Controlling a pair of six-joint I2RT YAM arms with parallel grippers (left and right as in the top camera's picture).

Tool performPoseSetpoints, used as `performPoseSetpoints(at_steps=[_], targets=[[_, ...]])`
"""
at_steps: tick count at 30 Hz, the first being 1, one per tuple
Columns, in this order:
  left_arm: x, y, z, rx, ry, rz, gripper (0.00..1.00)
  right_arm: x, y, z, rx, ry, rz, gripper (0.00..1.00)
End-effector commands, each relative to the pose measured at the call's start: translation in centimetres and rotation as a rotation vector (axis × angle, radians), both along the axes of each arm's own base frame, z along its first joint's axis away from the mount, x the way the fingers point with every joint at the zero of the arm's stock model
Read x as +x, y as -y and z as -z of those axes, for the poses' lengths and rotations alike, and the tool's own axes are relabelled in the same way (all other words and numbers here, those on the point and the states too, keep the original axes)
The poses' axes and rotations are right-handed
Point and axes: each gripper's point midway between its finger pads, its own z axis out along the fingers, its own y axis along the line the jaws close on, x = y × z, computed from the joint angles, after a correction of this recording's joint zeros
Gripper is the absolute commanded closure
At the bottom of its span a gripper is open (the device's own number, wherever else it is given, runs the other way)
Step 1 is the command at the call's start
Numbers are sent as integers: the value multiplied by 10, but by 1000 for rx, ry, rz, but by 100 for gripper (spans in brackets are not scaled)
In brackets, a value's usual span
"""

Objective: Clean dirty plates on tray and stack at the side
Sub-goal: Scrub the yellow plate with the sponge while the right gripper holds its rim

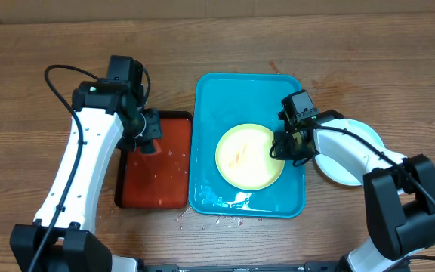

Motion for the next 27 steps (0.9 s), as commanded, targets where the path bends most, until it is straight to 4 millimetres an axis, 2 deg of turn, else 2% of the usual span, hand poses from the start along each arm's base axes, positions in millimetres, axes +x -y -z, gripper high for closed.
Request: performPoseSetpoints(at_steps=[1,7,10,13,17,22,24,27], targets=[[8,18,-11,-17,59,66,96,1,-4,1,29,-8,0,96],[26,82,-17,-96,175,173,96,-1,-7,1,40,-12,-7,96],[32,125,-9,-131,207,226,96,-1,-7,1,41,-10,-7,96],[31,163,15,-161,171,247,96,-1,-7,1,40,-12,-7,96],[18,203,68,-212,25,214,96,-2,-7,2,40,-14,-7,96],[9,221,122,-262,-126,172,96,-2,-7,2,40,-14,-7,96],[5,212,138,-234,-179,139,96,-2,-7,2,40,-14,-7,96],[3,189,148,-146,-211,100,96,-3,-7,2,39,-17,-7,96]])
